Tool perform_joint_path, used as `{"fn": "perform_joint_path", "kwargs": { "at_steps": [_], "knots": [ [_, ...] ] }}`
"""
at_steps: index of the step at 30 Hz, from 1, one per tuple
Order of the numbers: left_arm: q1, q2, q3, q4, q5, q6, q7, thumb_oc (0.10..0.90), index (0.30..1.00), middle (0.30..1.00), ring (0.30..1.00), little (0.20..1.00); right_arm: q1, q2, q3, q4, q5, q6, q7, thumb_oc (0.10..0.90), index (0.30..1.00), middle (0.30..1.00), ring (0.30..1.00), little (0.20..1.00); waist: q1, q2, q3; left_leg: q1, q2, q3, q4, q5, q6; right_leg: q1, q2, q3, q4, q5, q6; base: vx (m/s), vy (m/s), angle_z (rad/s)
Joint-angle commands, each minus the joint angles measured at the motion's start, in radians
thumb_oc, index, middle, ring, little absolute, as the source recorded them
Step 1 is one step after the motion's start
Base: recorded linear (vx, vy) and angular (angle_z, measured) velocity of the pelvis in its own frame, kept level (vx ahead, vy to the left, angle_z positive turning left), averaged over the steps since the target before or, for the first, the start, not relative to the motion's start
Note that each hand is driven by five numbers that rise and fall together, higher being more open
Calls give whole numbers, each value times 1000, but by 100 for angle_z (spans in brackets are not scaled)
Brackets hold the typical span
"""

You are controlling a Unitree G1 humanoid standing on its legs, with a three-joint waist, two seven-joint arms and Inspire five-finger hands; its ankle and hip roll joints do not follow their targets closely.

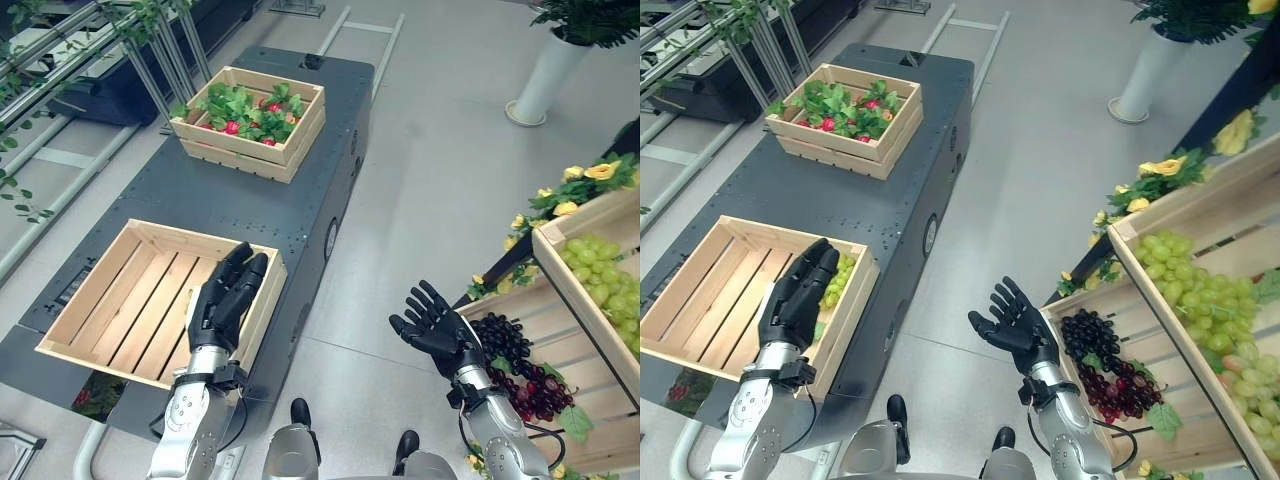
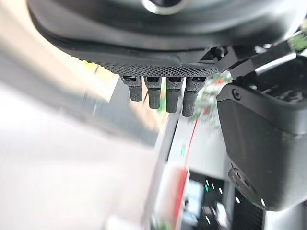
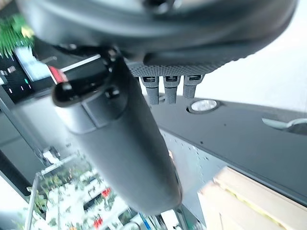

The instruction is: Pick up the fruits from the basket on one side to the basket on the other side

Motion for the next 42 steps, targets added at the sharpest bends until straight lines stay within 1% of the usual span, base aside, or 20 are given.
{"fn": "perform_joint_path", "kwargs": {
  "at_steps": [1, 2, 3, 5, 6, 8, 9, 12, 15, 18, 20, 22, 24, 25, 29, 32, 33, 36, 42],
  "knots": [
    [-69, 77, 84, -31, 244, -147, 153, 800, 900, 900, 900, 900, -24, -49, -25, -61, -68, -51, 58, 800, 900, 900, 900, 900, -4, -13, -62, -72, 1, -43, -5, 30, -80, 3, 31, -49, -23, 29, -71, -65, 107, 9],
    [-71, 85, 92, -24, 268, -145, 172, 800, 900, 900, 900, 900, -22, -53, -25, -57, -68, -46, 61, 800, 900, 900, 900, 900, -6, -12, -61, -68, -4, -46, -13, 31, -79, 3, 29, -47, -28, 31, -69, -65, 115, 15],
    [-77, 99, 106, -8, 335, -127, 220, 800, 900, 900, 900, 900, -15, -59, -24, -50, -53, -28, 63, 800, 900, 900, 900, 900, -9, -11, -61, -58, -14, -53, -33, 33, -79, 3, 26, -44, -40, 35, -64, -53, 104, 16],
    [-76, 125, 130, 14, 386, -111, 253, 800, 900, 900, 900, 900, -2, -66, -24, -32, -62, -34, 78, 800, 900, 900, 900, 900, -13, -10, -63, -45, -27, -64, -56, 33, -79, 1, 22, -38, -51, 39, -56, -46, 111, 14],
    [-80, 144, 143, 44, 433, -89, 289, 800, 900, 900, 900, 900, 9, -69, -24, -20, -62, -17, 83, 800, 900, 900, 900, 900, -17, -10, -65, -35, -37, -73, -77, 35, -78, -1, 17, -35, -63, 46, -47, -31, 110, 19],
    [-85, 154, 149, 78, 456, -83, 308, 800, 900, 900, 900, 900, 17, -72, -21, -6, -74, -11, 80, 800, 900, 900, 900, 900, -22, -10, -71, -28, -45, -82, -98, 39, -76, -7, 14, -31, -72, 53, -42, -14, 89, 15],
    [-95, 161, 151, 110, 512, -55, 337, 800, 900, 900, 900, 900, 28, -75, -14, 11, -102, 10, 82, 800, 900, 900, 900, 900, -28, -10, -75, -8, -55, -92, -125, 38, -74, -10, 8, -25, -80, 60, -32, -9, 86, 3],
    [-104, 175, 141, 140, 585, -17, 370, 800, 900, 900, 900, 900, 40, -84, 0, 36, -134, 30, 77, 800, 900, 900, 900, 900, -35, -9, -83, 5, -67, -106, -149, 40, -71, -21, 3, -19, -86, 68, -25, 3, 77, 5],
    [-124, 194, 117, 213, 658, 26, 413, 800, 900, 900, 900, 900, 53, -94, 17, 97, -168, 66, 77, 800, 900, 900, 900, 900, -45, -9, -88, 28, -79, -114, -176, 37, -67, -26, -7, -13, -88, 74, -15, 30, 60, 2],
    [-132, 201, 107, 242, 693, 40, 426, 800, 900, 900, 900, 900, 59, -98, 26, 124, -200, 80, 81, 800, 900, 900, 900, 900, -50, -7, -89, 40, -84, -116, -188, 35, -65, -28, -11, -10, -88, 74, -12, 47, 54, 3],
    [-150, 225, 87, 282, 757, 90, 435, 800, 900, 900, 900, 900, 65, -107, 43, 153, -214, 107, 87, 800, 900, 900, 900, 900, -58, -6, -87, 52, -93, -114, -188, 24, -60, -35, -18, -6, -80, 72, -8, 49, 74, 6],
    [-166, 246, 67, 317, 777, 113, 451, 800, 900, 900, 900, 900, 63, -122, 61, 157, -247, 108, 98, 800, 900, 900, 900, 900, -63, -4, -78, 49, -99, -112, -182, 16, -54, -47, -22, -4, -69, 68, -7, 0, 74, 14],
    [-183, 260, 50, 341, 764, 127, 458, 800, 900, 900, 900, 900, 57, -136, 75, 158, -260, 107, 93, 800, 900, 900, 900, 900, -65, -2, -67, 38, -101, -112, -170, 11, -52, -59, -25, -1, -58, 63, -7, -54, 63, 6],
    [-203, 267, 36, 362, 767, 141, 468, 800, 900, 900, 900, 900, 43, -151, 89, 157, -265, 105, 83, 800, 900, 900, 900, 900, -67, 0, -51, 22, -102, -115, -157, 8, -51, -74, -29, 3, -46, 59, -7, -98, 65, 2],
    [-258, 296, -13, 421, 784, 173, 485, 800, 900, 900, 900, 900, -2, -175, 118, 158, -244, 104, 60, 800, 900, 900, 900, 900, -72, 4, -15, -9, -102, -113, -140, 6, -48, -108, -32, 8, -31, 55, -6, -89, 59, 5],
    [-302, 331, -62, 452, 807, 231, 487, 800, 900, 900, 900, 900, -28, -202, 140, 151, -232, 95, 46, 800, 900, 900, 900, 900, -76, 6, 13, -39, -103, -113, -124, 5, -44, -135, -31, 14, -14, 50, -7, -92, 62, 2],
    [-311, 341, -73, 460, 799, 237, 497, 800, 900, 900, 900, 900, -33, -207, 144, 149, -228, 92, 42, 800, 900, 900, 900, 900, -77, 6, 19, -46, -103, -113, -118, 5, -43, -141, -31, 16, -9, 50, -7, -76, 62, 2],
    [-355, 368, -113, 493, 802, 286, 516, 800, 900, 900, 900, 900, -51, -229, 156, 150, -209, 77, 34, 800, 900, 900, 900, 900, -80, 4, 47, -75, -98, -111, -100, 6, -43, -163, -32, 15, 3, 50, -6, -79, 60, 1],
    [-430, 391, -162, 567, 802, 339, 553, 800, 900, 900, 900, 900, -77, -260, 176, 139, -196, 55, 23, 800, 900, 900, 900, 900, -84, -8, 91, -123, -96, -108, -86, 15, -43, -195, -30, 18, -2, 61, -1, -76, 46, 2]
  ]
}}
